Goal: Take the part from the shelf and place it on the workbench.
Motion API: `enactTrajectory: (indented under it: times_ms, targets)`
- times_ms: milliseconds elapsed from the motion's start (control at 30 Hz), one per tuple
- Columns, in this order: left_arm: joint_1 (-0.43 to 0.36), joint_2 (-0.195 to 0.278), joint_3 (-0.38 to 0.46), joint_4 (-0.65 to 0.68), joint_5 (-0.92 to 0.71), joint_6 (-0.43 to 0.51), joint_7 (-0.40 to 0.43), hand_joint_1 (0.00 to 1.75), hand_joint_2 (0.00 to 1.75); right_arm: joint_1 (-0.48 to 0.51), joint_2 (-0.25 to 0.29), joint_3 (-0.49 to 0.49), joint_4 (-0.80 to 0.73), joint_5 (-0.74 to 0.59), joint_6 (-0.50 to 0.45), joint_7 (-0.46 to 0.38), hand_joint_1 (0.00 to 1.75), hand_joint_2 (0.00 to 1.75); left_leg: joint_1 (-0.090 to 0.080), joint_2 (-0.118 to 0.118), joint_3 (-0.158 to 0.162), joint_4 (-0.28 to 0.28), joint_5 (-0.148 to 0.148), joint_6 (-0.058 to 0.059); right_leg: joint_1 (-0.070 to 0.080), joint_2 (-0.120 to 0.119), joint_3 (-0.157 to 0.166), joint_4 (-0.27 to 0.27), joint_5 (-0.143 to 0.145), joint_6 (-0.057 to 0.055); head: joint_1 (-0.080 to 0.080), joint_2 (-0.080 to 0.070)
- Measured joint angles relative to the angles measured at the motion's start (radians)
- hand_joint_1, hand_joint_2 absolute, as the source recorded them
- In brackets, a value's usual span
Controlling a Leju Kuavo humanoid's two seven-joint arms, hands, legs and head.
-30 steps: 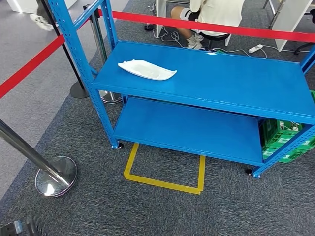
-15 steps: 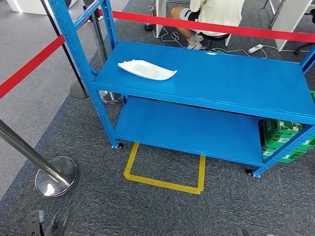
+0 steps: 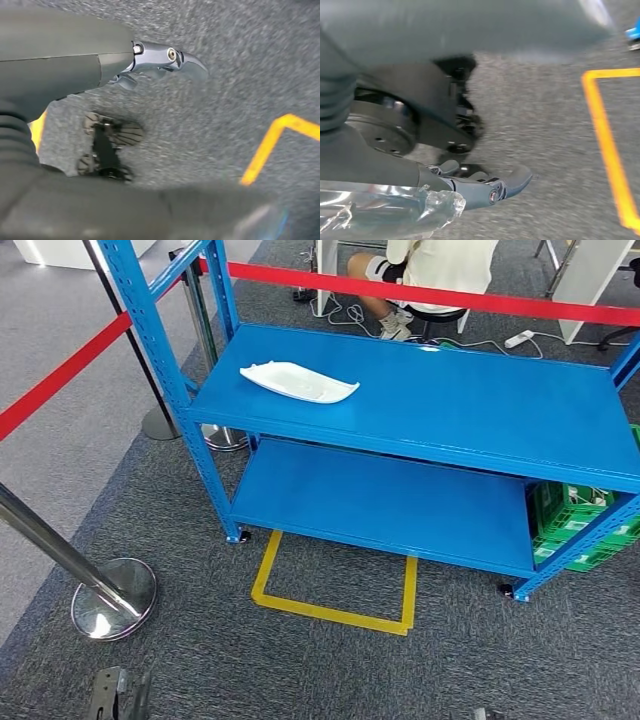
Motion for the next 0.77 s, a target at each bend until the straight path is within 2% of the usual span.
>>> enactTrajectory:
  times_ms: [467,767]
  targets:
    - [0.011,0.106,-0.221,0.161,0.041,0.067,0.081,0.0,0.0,-0.038,-0.107,0.258,0.259,-0.064,-0.126,0.087,0.0,0.0,0.0,0.0,0.0,0.0,0.0,0.0,0.0,0.0,-0.001,0.0,-0.001,0.0,0.0,0.0]
    - [0.014,0.131,-0.27,0.198,0.048,0.076,0.094,0.0,0.0,-0.046,-0.13,0.316,0.317,-0.072,-0.144,0.099,0.0,0.0,0.0,0.0,0.0,0.0,-0.001,0.0,0.0,0.0,-0.004,0.0,-0.001,-0.001,0.0,0.0]
